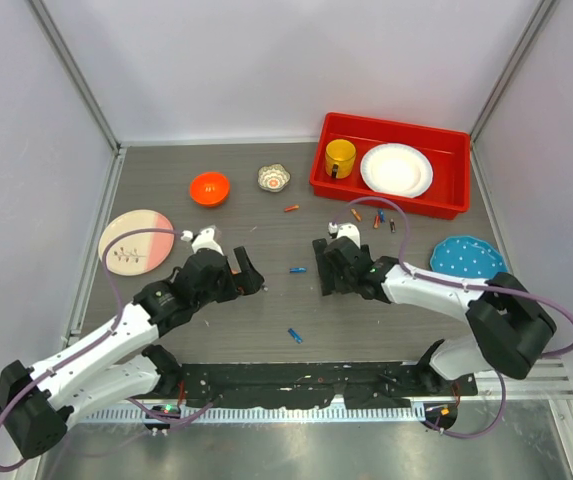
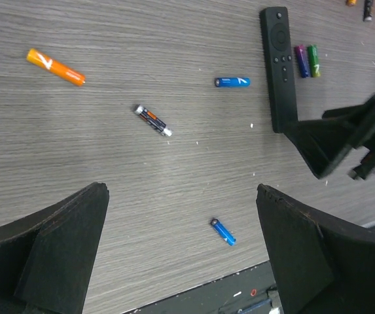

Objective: Load the batteries into the remote control
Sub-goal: Pick up the remote control from the center of the board.

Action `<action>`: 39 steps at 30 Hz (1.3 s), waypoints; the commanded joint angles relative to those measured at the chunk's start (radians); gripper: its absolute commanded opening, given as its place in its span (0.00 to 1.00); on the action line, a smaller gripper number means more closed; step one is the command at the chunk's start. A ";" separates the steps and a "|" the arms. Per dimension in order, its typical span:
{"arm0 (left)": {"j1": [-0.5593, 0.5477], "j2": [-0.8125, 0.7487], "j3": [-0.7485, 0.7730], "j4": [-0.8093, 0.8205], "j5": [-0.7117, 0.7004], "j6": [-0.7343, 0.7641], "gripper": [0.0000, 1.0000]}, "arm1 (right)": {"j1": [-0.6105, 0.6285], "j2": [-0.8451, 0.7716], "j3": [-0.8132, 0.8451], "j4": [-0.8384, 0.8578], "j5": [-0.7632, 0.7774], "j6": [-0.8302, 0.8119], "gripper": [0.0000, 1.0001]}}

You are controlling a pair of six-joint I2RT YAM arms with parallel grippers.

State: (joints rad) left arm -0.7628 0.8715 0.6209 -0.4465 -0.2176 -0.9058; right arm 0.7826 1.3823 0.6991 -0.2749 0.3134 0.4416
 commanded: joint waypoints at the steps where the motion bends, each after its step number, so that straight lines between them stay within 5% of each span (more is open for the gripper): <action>1: 0.005 -0.026 -0.021 0.072 0.050 0.030 1.00 | 0.004 0.061 0.074 0.054 0.032 -0.020 0.82; 15: 0.005 -0.051 -0.035 0.051 0.041 0.048 1.00 | 0.003 0.224 0.149 0.063 0.053 0.025 0.67; 27: 0.005 -0.089 -0.027 -0.006 -0.037 0.057 1.00 | 0.003 0.202 0.120 0.037 0.035 0.066 0.39; 39: 0.005 -0.101 -0.036 0.002 -0.075 0.025 0.99 | 0.153 0.118 0.240 -0.127 0.193 0.334 0.08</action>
State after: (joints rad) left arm -0.7628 0.7803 0.5842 -0.4541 -0.2554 -0.8631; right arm 0.8917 1.5196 0.8490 -0.3347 0.4114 0.6392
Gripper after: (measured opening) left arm 0.996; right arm 0.477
